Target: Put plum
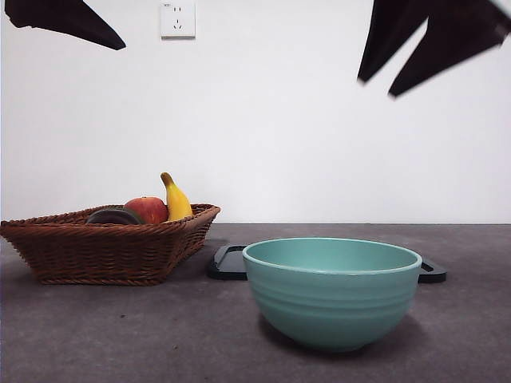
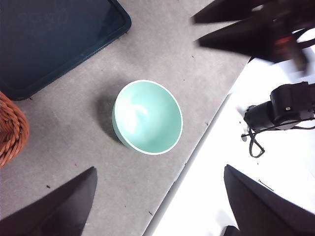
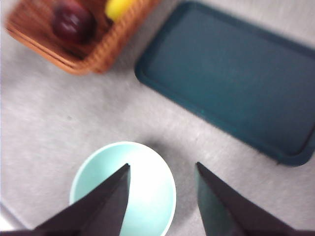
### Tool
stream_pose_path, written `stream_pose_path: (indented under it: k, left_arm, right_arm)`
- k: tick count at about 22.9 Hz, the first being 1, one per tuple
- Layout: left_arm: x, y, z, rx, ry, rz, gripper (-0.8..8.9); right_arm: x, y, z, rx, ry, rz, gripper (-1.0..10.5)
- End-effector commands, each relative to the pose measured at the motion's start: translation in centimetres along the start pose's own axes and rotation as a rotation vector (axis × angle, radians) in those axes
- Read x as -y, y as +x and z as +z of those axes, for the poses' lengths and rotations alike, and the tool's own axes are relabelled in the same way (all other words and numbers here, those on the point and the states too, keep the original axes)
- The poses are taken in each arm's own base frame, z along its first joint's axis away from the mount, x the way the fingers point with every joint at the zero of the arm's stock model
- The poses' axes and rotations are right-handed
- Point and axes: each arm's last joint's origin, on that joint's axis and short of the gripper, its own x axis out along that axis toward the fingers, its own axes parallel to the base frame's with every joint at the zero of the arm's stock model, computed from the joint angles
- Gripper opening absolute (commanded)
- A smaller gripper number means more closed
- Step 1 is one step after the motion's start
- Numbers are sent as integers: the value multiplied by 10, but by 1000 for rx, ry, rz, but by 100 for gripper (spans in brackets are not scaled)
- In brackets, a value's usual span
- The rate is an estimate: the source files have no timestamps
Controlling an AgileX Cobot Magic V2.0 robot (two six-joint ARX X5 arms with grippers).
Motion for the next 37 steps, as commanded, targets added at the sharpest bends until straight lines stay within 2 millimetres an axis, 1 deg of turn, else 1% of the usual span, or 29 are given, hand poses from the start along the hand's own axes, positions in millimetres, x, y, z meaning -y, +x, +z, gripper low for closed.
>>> stream_pose_path:
  k: [1, 5, 9, 12, 25, 26, 27, 28, 29, 31, 37]
  left_arm:
    - [2, -1, 5, 10, 25, -3, 403]
    - [2, -1, 5, 10, 25, -3, 403]
    - [2, -1, 5, 10, 24, -3, 403]
    - [2, -1, 5, 10, 24, -3, 403]
    - [2, -1, 5, 9, 23, -3, 390]
    - [2, -1, 5, 9, 23, -3, 353]
    - [2, -1, 5, 9, 23, -3, 290]
    - [2, -1, 5, 9, 23, -3, 219]
    - [2, -1, 5, 9, 24, -3, 125]
    - [2, -1, 5, 10, 25, -3, 4]
    - [2, -1, 5, 11, 25, -3, 10]
  right_arm:
    - [-6, -17, 2, 18, -41, 55, 208]
    - [-11, -40, -13, -22, -63, 176, 208]
    - [-13, -53, -25, -74, -96, 238, 208]
    - [-14, -54, -28, -95, -113, 288, 208]
    - [-14, -54, -28, -94, -117, 286, 207]
    - [-14, -54, -28, -94, -117, 285, 206]
    - [-14, -54, -28, -94, -116, 285, 187]
    - [-14, -54, -28, -94, -117, 286, 151]
    - [-14, -54, -28, -94, -117, 285, 91]
    - [-14, -54, -28, -93, -121, 285, 5]
    - [-14, -54, -27, -89, -124, 283, 6]
